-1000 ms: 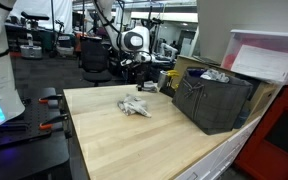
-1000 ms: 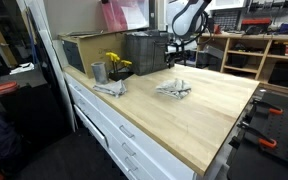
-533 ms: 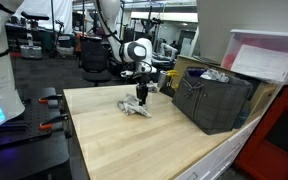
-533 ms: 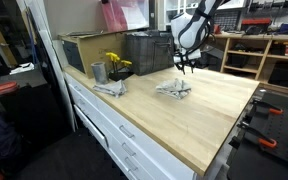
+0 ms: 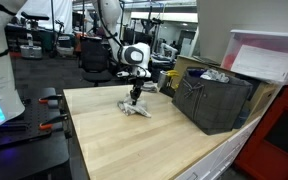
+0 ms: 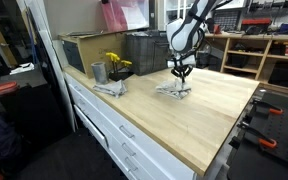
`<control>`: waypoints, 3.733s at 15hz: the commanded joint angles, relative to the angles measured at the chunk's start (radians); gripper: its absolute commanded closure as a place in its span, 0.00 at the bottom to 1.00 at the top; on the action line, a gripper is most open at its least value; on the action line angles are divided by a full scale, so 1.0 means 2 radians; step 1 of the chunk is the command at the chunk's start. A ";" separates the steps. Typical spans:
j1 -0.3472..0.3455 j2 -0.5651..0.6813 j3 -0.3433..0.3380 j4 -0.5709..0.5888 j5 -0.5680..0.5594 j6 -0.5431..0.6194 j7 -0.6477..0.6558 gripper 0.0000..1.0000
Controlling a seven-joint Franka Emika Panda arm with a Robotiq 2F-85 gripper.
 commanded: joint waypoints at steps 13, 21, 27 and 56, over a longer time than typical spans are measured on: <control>-0.074 0.069 0.081 0.077 0.179 -0.018 -0.195 1.00; -0.070 0.063 0.077 0.080 0.183 -0.060 -0.207 1.00; -0.071 0.028 0.081 0.059 0.193 -0.071 -0.238 1.00; -0.057 0.087 0.073 0.095 0.186 -0.084 -0.280 1.00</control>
